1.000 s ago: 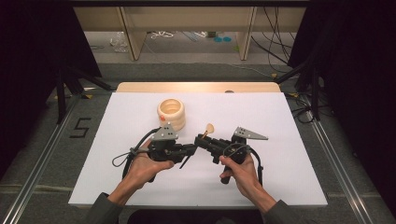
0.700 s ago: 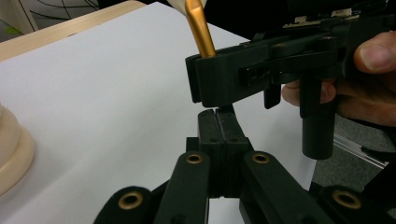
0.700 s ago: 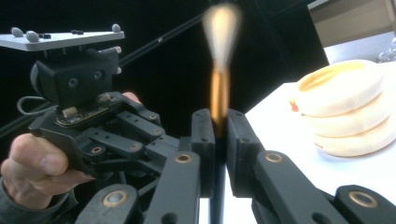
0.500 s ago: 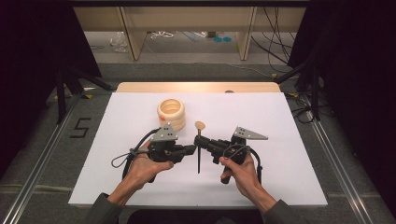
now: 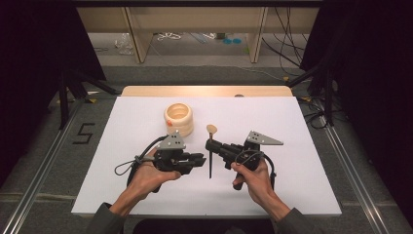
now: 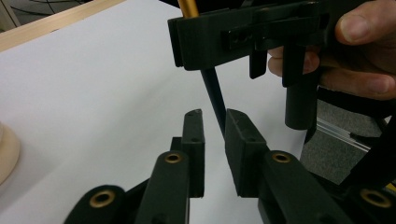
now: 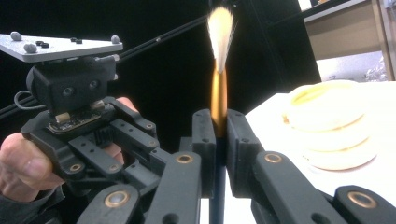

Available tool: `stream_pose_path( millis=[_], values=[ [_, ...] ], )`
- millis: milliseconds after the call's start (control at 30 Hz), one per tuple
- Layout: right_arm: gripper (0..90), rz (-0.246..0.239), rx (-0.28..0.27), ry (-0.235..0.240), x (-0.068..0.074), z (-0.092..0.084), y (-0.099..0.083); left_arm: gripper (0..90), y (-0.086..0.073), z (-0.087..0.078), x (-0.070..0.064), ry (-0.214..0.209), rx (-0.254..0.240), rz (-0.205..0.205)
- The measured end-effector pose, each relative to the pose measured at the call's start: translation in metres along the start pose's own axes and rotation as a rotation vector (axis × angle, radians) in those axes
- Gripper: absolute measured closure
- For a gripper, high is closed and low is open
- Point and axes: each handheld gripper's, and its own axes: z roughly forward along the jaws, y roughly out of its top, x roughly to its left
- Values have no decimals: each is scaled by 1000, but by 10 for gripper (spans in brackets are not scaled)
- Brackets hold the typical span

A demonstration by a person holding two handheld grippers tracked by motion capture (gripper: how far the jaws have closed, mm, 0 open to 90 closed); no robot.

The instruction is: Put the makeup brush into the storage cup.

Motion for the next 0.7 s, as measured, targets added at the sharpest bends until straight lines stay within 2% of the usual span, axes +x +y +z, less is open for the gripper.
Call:
stream_pose_path(
  millis=[200,267,467,600,633,700],
  values=[
    [839,0,9,-7,1,-1,1,689,-2,0,1,-8,-6,-5],
    [839,2,14,-12,1,-1,1,676,-3,-1,1,-7,6,-10],
    [839,-16,-6,-8,0,-2,2,600,-5,-1,-1,0,0,-26],
    [839,-13,2,-16,1,-2,3,562,-5,-2,0,-14,-10,-16],
    [839,-22,1,-15,0,-2,3,528,-6,-3,-1,-14,-10,-16],
    [839,-26,1,-15,0,-2,3,510,-7,-2,-2,-5,-10,-28]
  ],
)
